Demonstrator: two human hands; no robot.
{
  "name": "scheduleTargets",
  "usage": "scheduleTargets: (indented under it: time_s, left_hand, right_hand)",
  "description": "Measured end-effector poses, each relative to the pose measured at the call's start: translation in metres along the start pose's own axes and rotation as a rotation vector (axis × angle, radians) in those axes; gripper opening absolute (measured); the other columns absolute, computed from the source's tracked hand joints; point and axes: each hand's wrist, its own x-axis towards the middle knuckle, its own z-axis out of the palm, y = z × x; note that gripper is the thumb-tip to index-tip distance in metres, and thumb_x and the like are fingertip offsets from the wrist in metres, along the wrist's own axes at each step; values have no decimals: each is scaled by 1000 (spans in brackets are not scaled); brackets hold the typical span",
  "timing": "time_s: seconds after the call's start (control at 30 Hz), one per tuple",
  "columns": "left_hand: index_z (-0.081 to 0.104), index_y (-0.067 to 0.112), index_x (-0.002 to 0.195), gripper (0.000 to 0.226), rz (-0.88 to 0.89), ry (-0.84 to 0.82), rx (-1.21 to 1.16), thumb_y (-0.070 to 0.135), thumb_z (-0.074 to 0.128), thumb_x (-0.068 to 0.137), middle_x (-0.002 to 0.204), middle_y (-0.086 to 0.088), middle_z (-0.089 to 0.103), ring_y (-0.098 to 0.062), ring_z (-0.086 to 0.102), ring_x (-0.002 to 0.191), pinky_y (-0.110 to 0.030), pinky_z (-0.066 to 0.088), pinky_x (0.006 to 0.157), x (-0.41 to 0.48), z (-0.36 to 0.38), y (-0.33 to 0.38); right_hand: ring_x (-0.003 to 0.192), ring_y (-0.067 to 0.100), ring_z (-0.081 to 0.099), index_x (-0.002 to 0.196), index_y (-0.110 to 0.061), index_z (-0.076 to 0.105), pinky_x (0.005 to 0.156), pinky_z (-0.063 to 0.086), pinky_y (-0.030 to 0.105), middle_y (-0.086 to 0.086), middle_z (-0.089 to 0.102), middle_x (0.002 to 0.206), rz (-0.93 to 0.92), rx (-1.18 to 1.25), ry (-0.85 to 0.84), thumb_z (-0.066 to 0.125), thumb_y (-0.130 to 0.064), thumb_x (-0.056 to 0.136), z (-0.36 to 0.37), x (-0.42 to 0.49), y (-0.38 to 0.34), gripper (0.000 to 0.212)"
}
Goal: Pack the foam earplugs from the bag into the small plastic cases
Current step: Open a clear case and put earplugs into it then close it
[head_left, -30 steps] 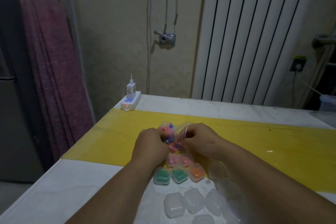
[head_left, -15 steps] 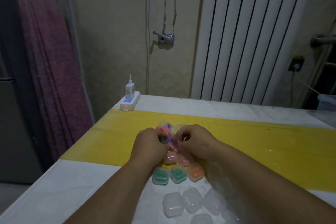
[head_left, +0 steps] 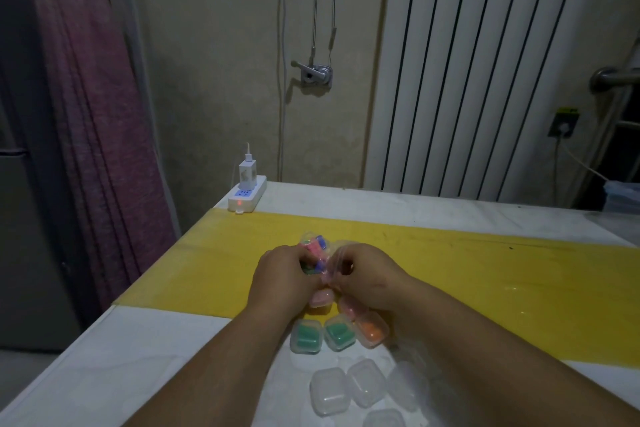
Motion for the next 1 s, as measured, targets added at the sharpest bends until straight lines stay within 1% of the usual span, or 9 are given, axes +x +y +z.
scheduleTargets:
  time_s: [0.07,0.13,0.27,0.4,0.53,0.67,0.8,0.93,1.0]
  left_hand:
    - [74,24,102,31,-9,-8,-7,19,77,71,102,3,72,-14,63,94,-26,50,83,0,0,0]
    - [74,25,102,34,-7,-11,-4,12,72,71,103,2,71,-16,63,95,-28,51,85,-1,2,-1]
    - [74,25,93,26,17,4,20,16,72,70,95,3,71,-19,61,94,-32,51,83,0,3,-3]
    - [74,25,91,21,29,17,23,21,76,71,93,5,71,-17,61,92,-31,51,82,1,4,-3]
    - [73,25,89,20,21,15,-2,21,77,70,91,5,71,-16,62,90,-30,51,81,1,3,-3]
    - [72,26,87,18,24,25,9,21,75,70,89,6,70,-16,61,90,-30,51,80,0,4,-3]
    - [71,25,87,19,20,27,12,28,79,70,89,6,71,-15,63,89,-33,53,81,0,4,-2]
    - [71,26,86,18,16,28,7,28,79,70,90,6,71,-15,63,90,-33,52,81,-1,3,-1]
    - [71,25,90,20,21,33,4,28,79,72,90,7,70,-13,62,90,-29,51,81,0,3,-2]
  right_hand:
    - [78,9,58,73,-27,64,58,38,7,-13,59,78,19,21,2,72,-13,82,-1,0,0,19]
    - [82,10,60,80,-24,69,60,41,9,-7,63,86,37,35,-15,68,-8,83,-2,2,1,16]
    - [88,11,61,97,-23,74,70,43,18,-6,63,92,47,34,-84,64,-11,89,1,4,1,18]
    - [85,12,59,84,-29,68,65,42,18,-7,62,88,28,-41,-88,66,-10,85,2,7,1,19]
    - [78,11,58,66,-33,57,66,45,21,-10,61,79,27,10,-30,68,-3,79,3,5,1,35]
    - [73,6,56,67,-30,59,61,43,14,-11,61,77,21,71,-46,68,0,79,1,2,2,34]
    - [84,10,59,87,-24,71,62,39,11,-8,62,89,-9,2,-63,67,-7,84,2,3,2,18]
    - [78,8,58,68,-33,62,60,40,11,-10,61,81,5,13,-42,69,-4,81,1,3,4,32]
    - [70,4,55,65,-30,57,57,40,10,-13,58,74,10,67,-7,75,-6,78,0,1,4,33]
